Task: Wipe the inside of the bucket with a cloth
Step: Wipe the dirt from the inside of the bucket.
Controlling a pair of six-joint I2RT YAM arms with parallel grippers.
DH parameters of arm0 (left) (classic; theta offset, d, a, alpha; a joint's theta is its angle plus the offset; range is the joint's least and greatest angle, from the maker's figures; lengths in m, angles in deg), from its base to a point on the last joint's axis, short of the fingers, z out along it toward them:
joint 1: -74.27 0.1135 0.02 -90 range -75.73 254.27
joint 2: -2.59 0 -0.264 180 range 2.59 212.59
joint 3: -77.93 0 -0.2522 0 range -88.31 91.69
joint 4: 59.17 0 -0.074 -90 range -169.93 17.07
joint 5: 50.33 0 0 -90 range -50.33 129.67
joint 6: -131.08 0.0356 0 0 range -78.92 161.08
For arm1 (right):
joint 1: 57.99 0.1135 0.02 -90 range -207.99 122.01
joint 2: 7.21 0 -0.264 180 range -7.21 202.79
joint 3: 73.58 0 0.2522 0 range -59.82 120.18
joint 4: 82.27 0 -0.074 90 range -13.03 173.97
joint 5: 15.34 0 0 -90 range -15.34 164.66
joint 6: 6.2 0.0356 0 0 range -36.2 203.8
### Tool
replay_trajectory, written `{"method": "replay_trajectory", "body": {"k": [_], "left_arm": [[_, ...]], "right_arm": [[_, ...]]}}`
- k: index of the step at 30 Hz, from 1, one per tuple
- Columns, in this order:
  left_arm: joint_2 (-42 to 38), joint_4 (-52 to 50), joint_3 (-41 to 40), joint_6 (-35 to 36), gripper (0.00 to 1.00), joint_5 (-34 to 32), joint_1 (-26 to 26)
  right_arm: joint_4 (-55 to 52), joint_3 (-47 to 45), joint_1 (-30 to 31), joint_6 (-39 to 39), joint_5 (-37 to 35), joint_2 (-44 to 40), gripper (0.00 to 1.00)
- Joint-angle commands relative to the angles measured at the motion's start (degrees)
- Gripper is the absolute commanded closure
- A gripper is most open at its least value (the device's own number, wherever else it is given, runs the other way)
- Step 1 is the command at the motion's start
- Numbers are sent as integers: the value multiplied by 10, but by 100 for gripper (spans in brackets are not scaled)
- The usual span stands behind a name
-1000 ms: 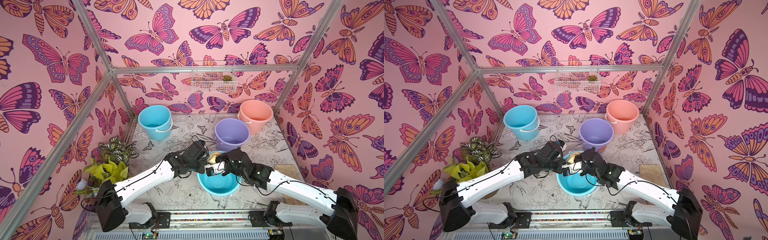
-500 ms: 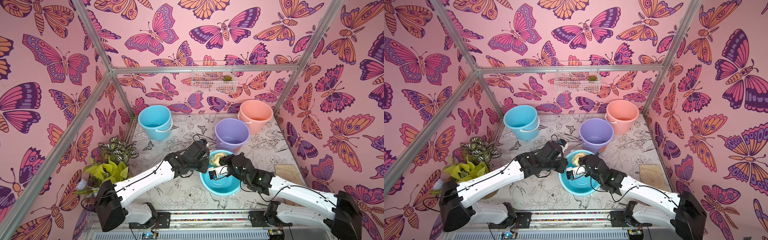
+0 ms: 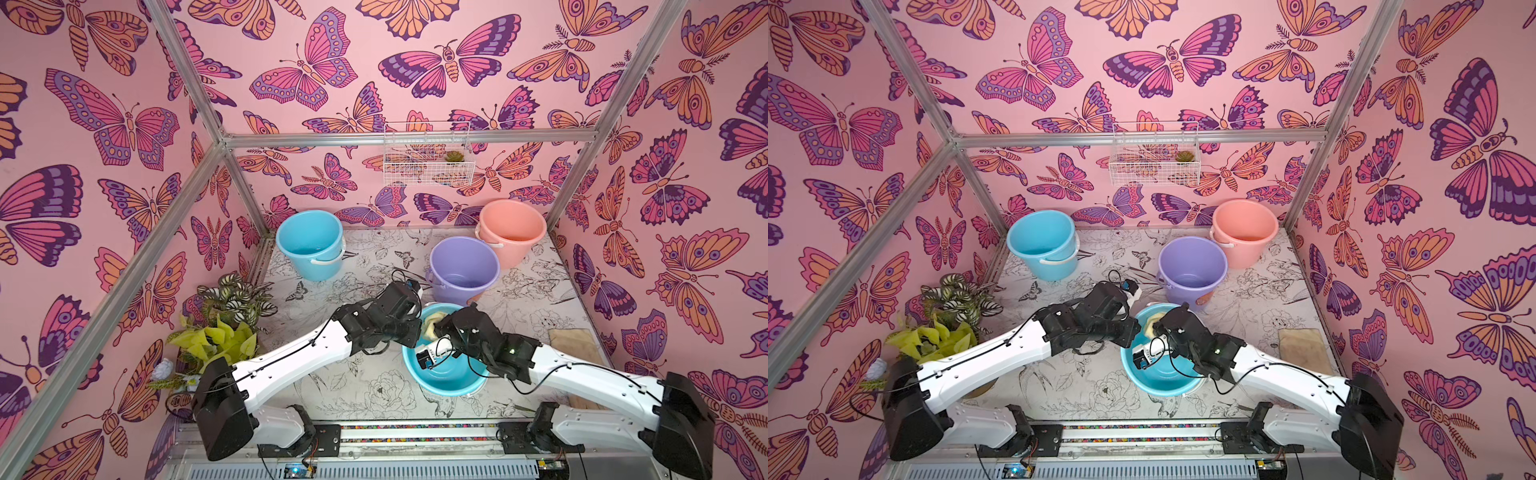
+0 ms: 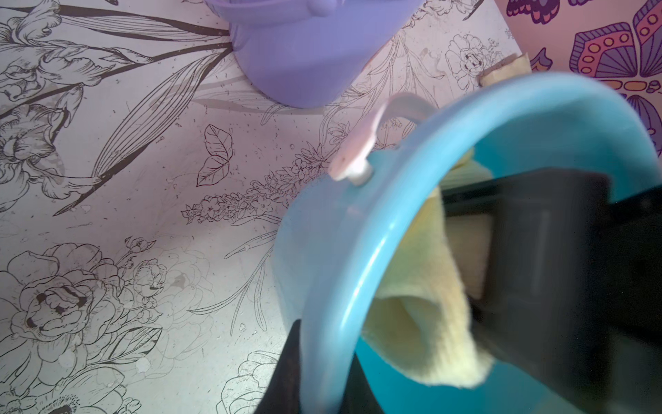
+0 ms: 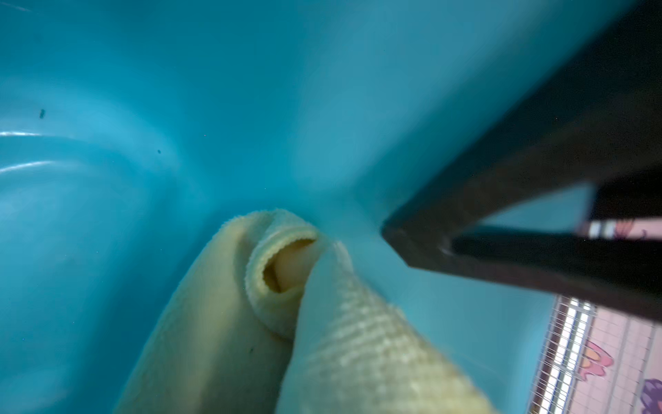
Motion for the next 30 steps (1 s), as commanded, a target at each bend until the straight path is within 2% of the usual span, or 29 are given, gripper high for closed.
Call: {"method": "replay_trajectory", "body": {"k": [1,8,13,23,30], "left_arm": [[0,-9,16,20,100,52,-14],[-2,-9,19,25,100,54,-14],[-5,-9,19,24,100,51,-14],[-5,-13,20,24,100,42,-14],[-1,-13,23,25,100,43,-14]], "right_arm": [[-36,26,-3,29,10,41,100],[-30,19,-5,98,49,133,100],[-48,16,-7,144,72,160,100],[-100,17,-7,167,82,59,100],[-125,14,-6,167,133,-37,100]]}}
